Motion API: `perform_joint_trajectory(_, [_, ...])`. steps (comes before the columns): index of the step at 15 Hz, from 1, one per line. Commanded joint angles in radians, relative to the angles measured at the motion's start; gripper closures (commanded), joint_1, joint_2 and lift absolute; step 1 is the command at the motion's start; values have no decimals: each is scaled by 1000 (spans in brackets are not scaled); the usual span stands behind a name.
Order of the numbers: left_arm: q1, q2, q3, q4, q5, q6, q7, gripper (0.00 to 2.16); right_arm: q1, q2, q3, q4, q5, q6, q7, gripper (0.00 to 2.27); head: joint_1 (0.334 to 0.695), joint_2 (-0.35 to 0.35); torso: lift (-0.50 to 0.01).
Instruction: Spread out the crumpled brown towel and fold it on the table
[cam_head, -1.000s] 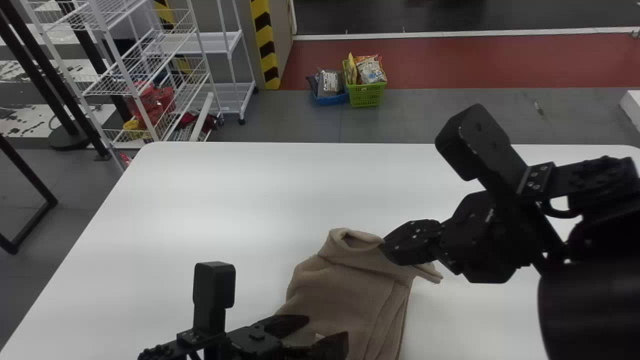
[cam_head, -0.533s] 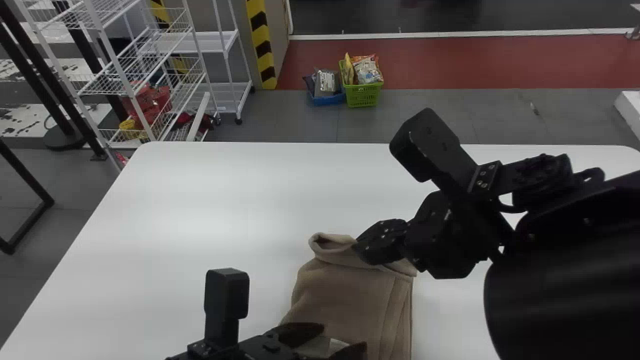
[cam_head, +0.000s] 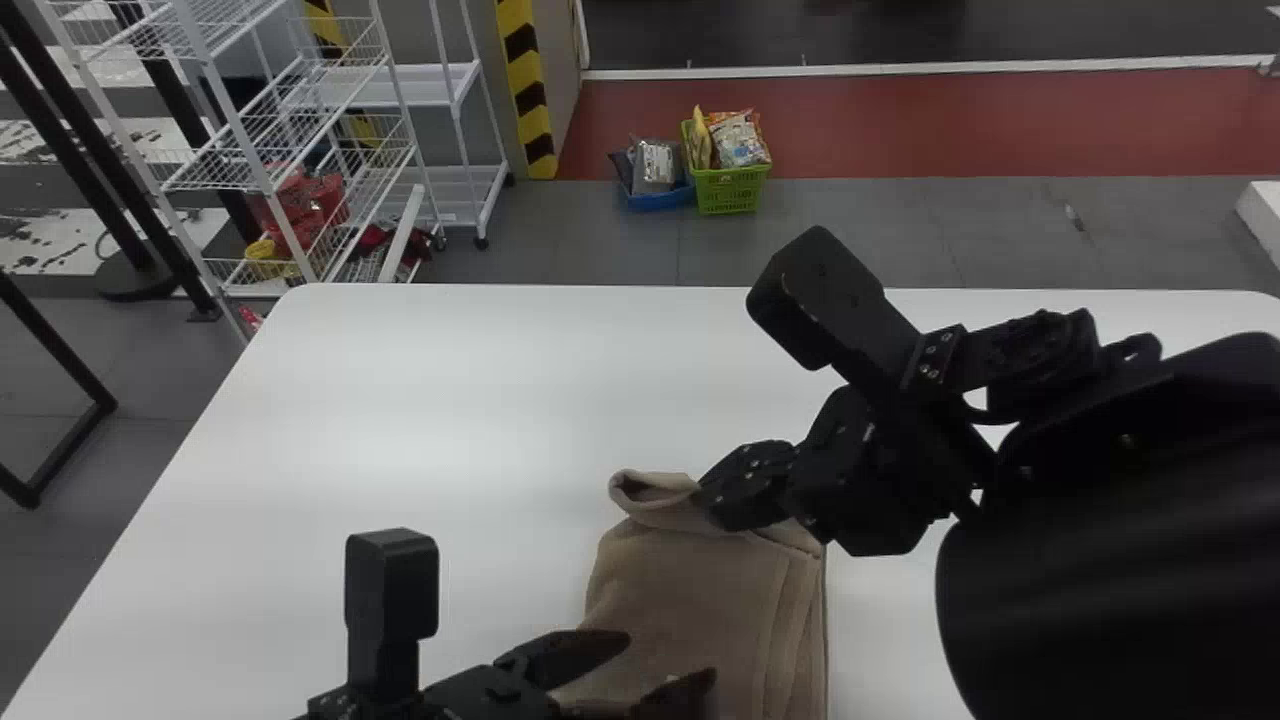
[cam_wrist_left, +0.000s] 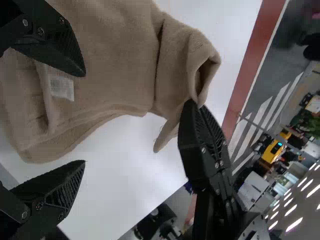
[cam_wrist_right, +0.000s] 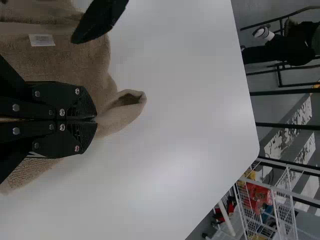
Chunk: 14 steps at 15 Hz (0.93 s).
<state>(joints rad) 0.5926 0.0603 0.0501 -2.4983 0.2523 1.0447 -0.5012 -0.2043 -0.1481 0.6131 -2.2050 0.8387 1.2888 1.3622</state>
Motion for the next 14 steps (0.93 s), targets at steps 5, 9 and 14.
perform_joint_trajectory(5, [18,-2,143,144,-85,-334,9,302,17,-8,117,-33,31,33,5,1224,695,280,-127])
perform_joint_trajectory(9, [32,-5,175,196,-122,-420,13,353,43,-19,169,-32,80,33,5,1224,695,350,-127])
perform_joint_trajectory(14, [44,0,209,190,-148,-383,-45,458,37,-25,97,-70,82,54,5,1224,695,350,-127])
